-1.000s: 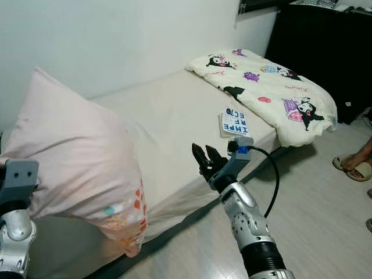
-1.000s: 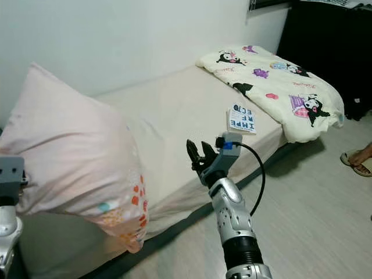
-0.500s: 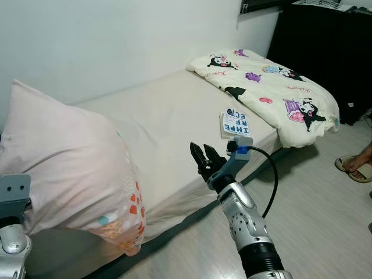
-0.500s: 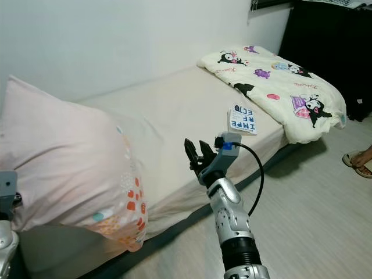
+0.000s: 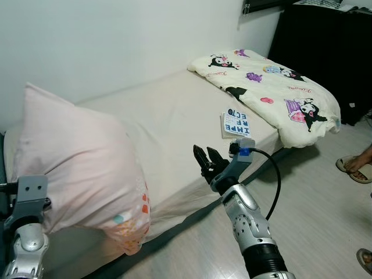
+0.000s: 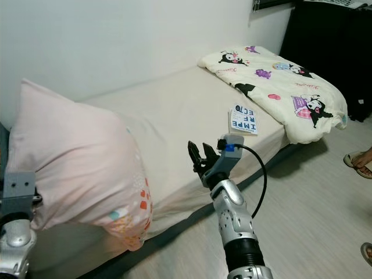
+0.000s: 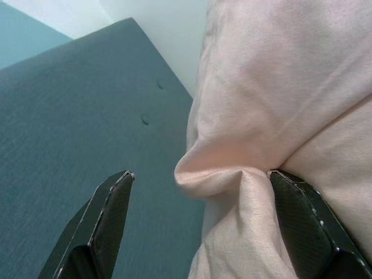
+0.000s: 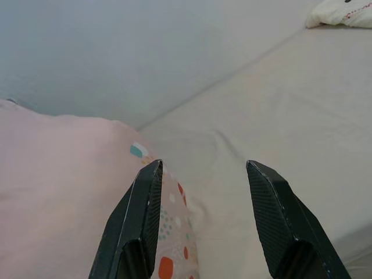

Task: Clean up the room

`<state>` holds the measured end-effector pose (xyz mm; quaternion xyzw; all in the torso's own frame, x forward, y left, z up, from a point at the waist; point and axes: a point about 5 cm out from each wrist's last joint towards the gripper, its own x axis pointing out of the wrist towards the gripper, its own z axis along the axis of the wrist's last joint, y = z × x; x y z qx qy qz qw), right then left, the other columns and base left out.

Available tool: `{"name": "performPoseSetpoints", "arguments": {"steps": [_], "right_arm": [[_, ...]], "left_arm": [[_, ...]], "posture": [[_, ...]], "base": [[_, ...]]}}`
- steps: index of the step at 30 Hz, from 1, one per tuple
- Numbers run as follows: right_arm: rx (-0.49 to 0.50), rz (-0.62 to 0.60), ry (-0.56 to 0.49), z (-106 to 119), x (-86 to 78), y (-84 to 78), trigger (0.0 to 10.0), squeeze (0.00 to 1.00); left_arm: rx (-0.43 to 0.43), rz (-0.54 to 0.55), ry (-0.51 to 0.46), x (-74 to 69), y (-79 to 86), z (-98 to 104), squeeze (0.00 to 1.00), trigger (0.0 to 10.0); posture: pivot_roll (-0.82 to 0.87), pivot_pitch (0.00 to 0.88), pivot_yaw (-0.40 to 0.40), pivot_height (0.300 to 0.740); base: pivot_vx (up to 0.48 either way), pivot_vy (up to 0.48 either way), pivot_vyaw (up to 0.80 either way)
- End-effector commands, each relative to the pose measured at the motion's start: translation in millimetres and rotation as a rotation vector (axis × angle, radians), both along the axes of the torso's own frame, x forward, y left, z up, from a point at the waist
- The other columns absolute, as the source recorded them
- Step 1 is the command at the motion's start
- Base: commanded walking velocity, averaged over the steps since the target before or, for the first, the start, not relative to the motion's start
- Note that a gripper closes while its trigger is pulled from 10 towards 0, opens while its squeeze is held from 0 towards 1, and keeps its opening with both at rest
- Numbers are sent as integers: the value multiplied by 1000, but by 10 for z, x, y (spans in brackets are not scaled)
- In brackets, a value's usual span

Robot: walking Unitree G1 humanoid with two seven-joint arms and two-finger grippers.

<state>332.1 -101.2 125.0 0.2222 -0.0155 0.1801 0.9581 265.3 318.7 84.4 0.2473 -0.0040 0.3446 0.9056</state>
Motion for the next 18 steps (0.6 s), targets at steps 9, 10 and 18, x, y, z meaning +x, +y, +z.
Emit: {"name": "performPoseSetpoints", "arguments": {"steps": [9,10,18], "right_arm": [[3,-7,-2,-10,-6,-23,10000,0],[3,-7,-4,-2,-3,-17,10000,0],[4,-15,-9,10,-4,-21,10000,0]], "left_arm": [[125,-84,-147,358,-127,539,0,10000],[96,-113,-176,429,-194,606,0,10000],[-89,-291,-236,670,-692,652,0,10000]], "posture": [[-55,78,11,740],[-56,78,12,740],[-61,81,17,740]], "base": [[0,0,0],[0,0,0],[0,0,0]]}}
